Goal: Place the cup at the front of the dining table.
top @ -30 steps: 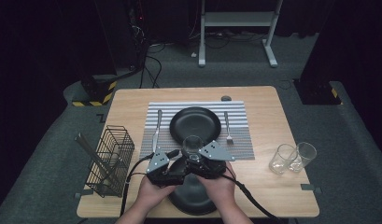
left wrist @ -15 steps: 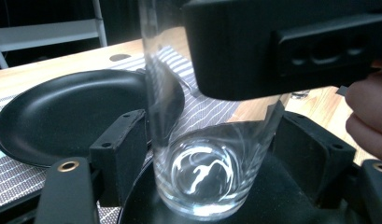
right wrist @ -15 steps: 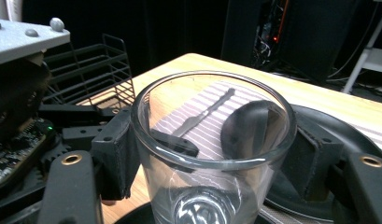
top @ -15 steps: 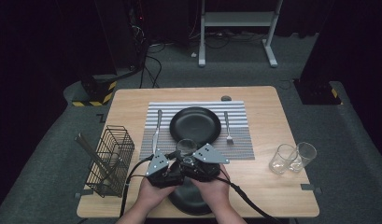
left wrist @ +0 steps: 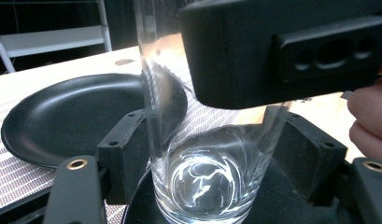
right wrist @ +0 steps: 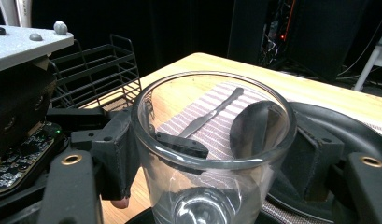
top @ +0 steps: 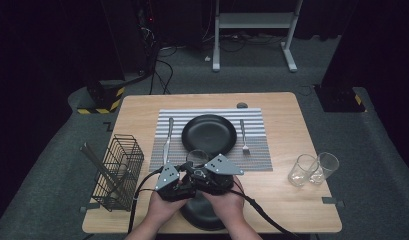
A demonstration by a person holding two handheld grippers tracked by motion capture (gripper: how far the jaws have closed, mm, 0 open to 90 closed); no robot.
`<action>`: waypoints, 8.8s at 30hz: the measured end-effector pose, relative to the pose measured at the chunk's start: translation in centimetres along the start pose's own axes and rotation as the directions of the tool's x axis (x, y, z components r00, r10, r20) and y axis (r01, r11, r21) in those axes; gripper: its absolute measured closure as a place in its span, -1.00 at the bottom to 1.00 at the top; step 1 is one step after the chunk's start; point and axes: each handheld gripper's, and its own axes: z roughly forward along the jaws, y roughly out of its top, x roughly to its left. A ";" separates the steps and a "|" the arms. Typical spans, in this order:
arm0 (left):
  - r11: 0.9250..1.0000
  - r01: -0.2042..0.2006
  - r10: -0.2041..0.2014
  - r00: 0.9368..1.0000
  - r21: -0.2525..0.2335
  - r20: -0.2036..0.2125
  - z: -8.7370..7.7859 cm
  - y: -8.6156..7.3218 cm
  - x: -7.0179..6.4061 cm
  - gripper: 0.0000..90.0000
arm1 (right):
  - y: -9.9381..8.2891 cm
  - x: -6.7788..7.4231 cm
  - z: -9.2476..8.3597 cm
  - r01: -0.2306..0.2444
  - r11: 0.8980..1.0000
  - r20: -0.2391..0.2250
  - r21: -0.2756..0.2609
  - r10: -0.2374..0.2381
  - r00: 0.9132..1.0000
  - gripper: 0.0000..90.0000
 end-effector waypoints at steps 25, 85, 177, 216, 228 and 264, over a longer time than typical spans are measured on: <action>1.000 -0.008 0.008 1.000 -0.003 0.010 0.3 -0.2 -0.2 -0.35 | -0.5 -0.1 -0.2 -0.002 1.000 0.002 0.015 0.002 1.000 -0.36; 1.000 0.011 -0.012 0.996 -0.006 -0.092 -0.6 -0.1 1.3 -0.32 | -0.3 0.1 -1.2 0.015 1.000 -0.010 -0.018 -0.015 1.000 -0.43; 0.984 0.166 -0.130 0.910 0.059 -0.393 2.8 -2.0 7.4 -0.31 | -10.0 -11.8 -9.4 -0.033 0.990 0.228 0.138 0.000 0.974 -0.24; 0.982 0.124 -0.050 0.895 0.140 -0.444 4.4 -3.1 8.3 -0.32 | -10.0 -11.2 -9.3 -0.026 0.989 0.221 0.143 -0.006 0.975 -0.20; 0.978 0.149 -0.072 0.894 0.143 -0.442 3.9 -3.3 8.4 -0.32 | -10.3 -11.1 -9.2 -0.027 0.987 0.220 0.157 -0.008 0.975 -0.20; 0.976 0.157 -0.073 0.891 0.152 -0.449 4.4 -3.1 8.5 -0.36 | -10.5 -10.8 -9.1 -0.022 0.986 0.212 0.167 -0.014 0.977 -0.21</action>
